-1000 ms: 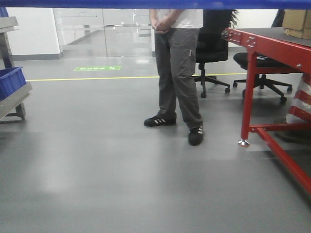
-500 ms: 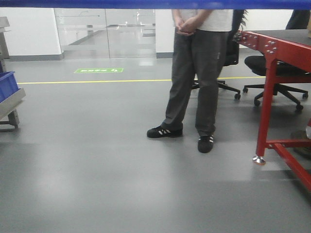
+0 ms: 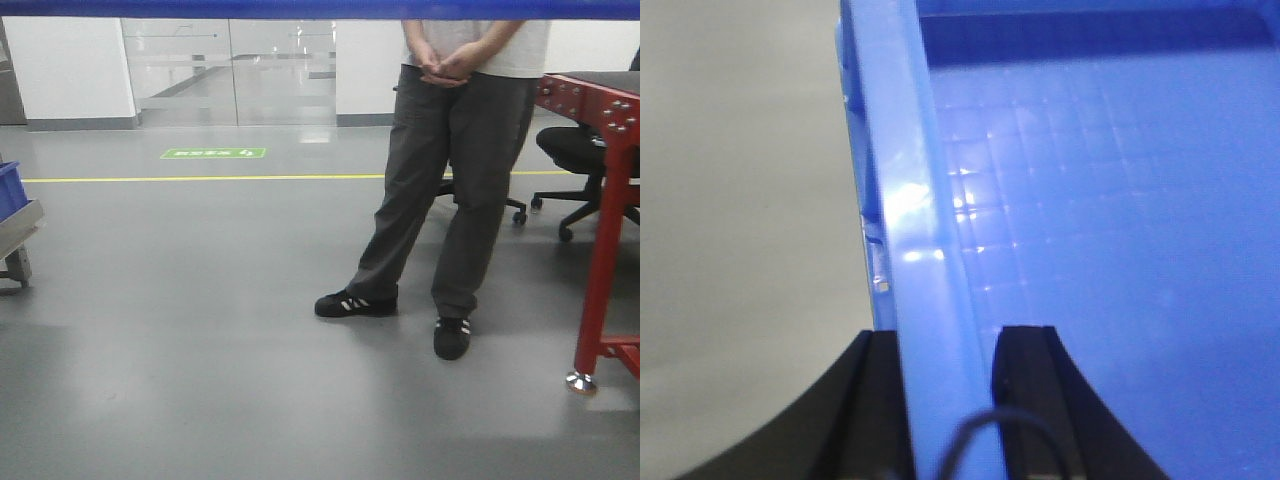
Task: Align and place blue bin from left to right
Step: 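Drive across the floor carrying the blue bin in both grippers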
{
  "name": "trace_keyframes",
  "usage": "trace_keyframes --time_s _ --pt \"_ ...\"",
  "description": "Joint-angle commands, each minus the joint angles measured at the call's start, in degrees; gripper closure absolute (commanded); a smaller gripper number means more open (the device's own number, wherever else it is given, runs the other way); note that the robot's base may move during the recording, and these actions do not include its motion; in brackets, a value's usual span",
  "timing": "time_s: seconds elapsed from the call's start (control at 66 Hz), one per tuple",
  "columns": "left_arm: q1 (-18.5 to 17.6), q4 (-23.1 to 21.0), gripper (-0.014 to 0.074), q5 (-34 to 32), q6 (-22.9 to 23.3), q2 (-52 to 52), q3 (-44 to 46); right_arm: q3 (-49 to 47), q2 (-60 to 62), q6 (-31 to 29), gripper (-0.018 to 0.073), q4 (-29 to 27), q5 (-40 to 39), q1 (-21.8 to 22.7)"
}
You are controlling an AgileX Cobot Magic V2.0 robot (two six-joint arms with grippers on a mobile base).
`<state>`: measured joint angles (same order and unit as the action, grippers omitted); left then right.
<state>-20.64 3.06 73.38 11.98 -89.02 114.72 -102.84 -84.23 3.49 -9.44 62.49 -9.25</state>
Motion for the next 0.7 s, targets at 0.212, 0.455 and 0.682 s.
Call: trace_keyframes --time_s 0.212,0.455,0.682 --pt "-0.42 -1.12 0.0708 -3.42 -1.01 1.77 1.32 -0.59 0.82 -0.20 0.0628 2.24 -5.19 0.43" --pt "-0.42 -1.12 0.0708 -3.42 -1.01 1.77 1.32 -0.59 0.82 -0.20 0.0628 2.24 -5.19 0.43" --pt "-0.42 -1.12 0.0708 -3.42 -1.01 1.77 1.32 -0.59 0.82 -0.20 0.0628 2.24 -5.19 0.43"
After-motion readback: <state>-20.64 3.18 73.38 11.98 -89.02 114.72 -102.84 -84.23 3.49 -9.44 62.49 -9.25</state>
